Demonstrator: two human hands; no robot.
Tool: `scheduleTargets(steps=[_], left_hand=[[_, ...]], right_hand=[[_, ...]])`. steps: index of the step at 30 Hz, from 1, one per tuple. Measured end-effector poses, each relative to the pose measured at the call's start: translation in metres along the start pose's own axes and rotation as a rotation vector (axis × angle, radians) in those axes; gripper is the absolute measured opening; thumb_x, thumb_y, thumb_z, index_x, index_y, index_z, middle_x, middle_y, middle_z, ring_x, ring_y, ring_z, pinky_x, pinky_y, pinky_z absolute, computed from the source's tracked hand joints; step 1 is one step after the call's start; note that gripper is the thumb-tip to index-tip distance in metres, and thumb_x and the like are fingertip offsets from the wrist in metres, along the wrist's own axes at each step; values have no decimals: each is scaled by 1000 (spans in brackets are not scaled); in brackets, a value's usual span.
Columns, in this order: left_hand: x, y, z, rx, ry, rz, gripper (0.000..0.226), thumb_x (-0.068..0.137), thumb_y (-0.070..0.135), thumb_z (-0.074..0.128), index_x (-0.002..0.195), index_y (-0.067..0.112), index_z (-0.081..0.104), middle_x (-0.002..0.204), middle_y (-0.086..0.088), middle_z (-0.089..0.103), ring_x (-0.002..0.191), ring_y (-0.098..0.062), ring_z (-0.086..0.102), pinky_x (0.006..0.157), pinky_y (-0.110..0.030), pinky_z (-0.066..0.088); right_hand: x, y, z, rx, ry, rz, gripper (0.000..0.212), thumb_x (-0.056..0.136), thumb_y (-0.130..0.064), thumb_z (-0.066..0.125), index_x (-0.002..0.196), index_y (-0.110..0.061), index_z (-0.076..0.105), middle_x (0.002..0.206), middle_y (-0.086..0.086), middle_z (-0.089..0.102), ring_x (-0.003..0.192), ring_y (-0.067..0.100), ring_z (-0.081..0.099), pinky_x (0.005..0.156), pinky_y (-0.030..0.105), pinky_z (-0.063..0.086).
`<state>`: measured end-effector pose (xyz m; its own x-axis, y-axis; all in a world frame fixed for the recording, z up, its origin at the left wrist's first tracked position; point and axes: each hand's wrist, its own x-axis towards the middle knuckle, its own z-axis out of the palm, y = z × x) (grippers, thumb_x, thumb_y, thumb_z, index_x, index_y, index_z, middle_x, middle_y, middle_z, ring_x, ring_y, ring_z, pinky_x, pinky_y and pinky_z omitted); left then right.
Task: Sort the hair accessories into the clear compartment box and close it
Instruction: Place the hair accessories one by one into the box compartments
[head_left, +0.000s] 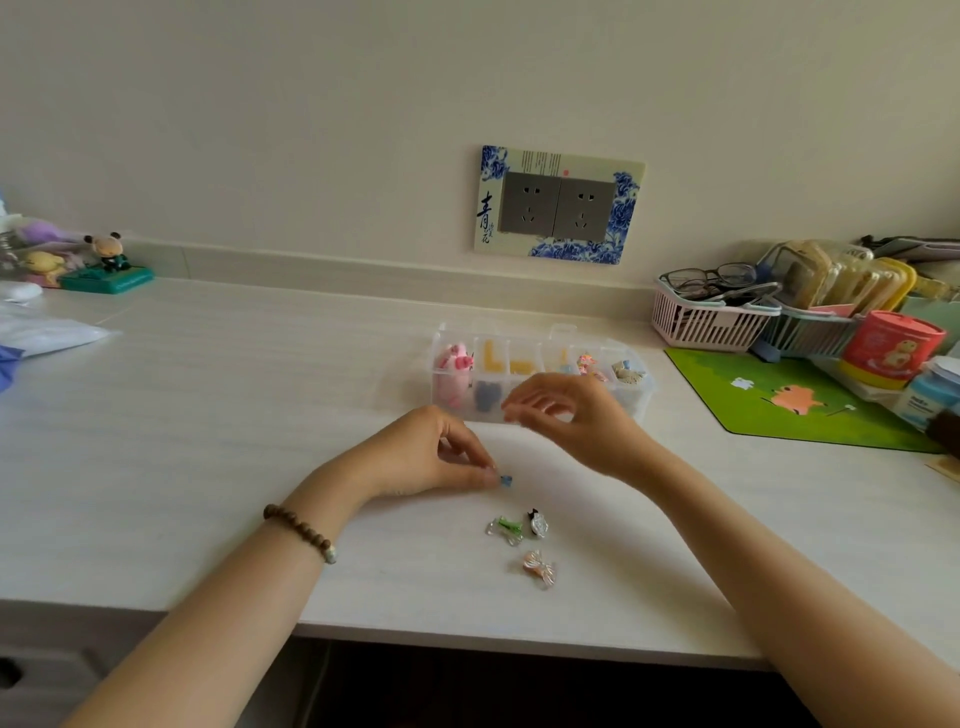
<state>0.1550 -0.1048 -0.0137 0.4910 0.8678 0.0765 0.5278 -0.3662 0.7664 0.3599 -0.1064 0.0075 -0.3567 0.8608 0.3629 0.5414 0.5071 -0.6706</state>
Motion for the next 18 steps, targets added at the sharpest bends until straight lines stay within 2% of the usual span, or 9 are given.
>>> scheduleTargets(steps=[2,3,7,10,12,14,16,18], left_hand=[[2,2,-1,-64,103,8,7,73,35,77,76,29,77,71,18,70,68,5,58,68,-13,45],[3,4,-3,-126,145,23,5,75,33,75,77,28,76,69,18,70,65,7,57,65,-10,42],[4,8,-6,-324,221,38,6,79,29,69,77,25,74,68,16,71,68,8,61,67,-4,41],[8,4,-5,-371,339,55,6,82,27,67,82,22,72,71,12,72,67,3,60,66,-8,43],[11,-1,-8,-219,502,139,11,83,30,68,86,20,72,83,8,71,70,-5,58,64,-12,42],[10,-3,-10,-33,629,234,11,83,30,67,90,22,71,87,10,68,74,-4,55,66,-10,41],[8,-2,-10,86,661,283,18,85,31,66,101,24,68,100,12,66,89,-2,54,77,-8,39],[7,-4,-10,201,604,256,37,86,37,63,120,24,60,123,9,60,113,-3,48,95,-13,35]], right_hand=[[-7,2,5,67,-55,1,14,85,-21,65,94,-12,70,91,4,72,84,18,67,81,32,54],[-9,1,7,109,-70,-8,15,84,-21,65,96,-14,70,93,4,72,86,18,68,81,30,55],[-3,-5,10,219,1,4,22,82,-15,67,103,-11,68,94,6,72,82,13,70,78,20,54],[9,-11,10,178,68,-18,17,81,-12,68,98,-11,69,91,2,71,82,5,67,79,14,52],[21,-13,5,135,138,-41,16,81,-13,68,97,-11,68,90,0,70,83,6,66,81,17,52],[37,-13,0,92,239,-34,16,81,-18,69,96,-14,69,89,-2,70,82,8,67,84,24,54],[52,-9,-4,40,302,-9,15,82,-22,69,94,-15,69,87,-6,70,83,6,67,86,28,53],[64,-2,-3,-33,284,34,16,83,-25,66,96,-15,69,90,-5,71,86,6,66,89,32,52]])
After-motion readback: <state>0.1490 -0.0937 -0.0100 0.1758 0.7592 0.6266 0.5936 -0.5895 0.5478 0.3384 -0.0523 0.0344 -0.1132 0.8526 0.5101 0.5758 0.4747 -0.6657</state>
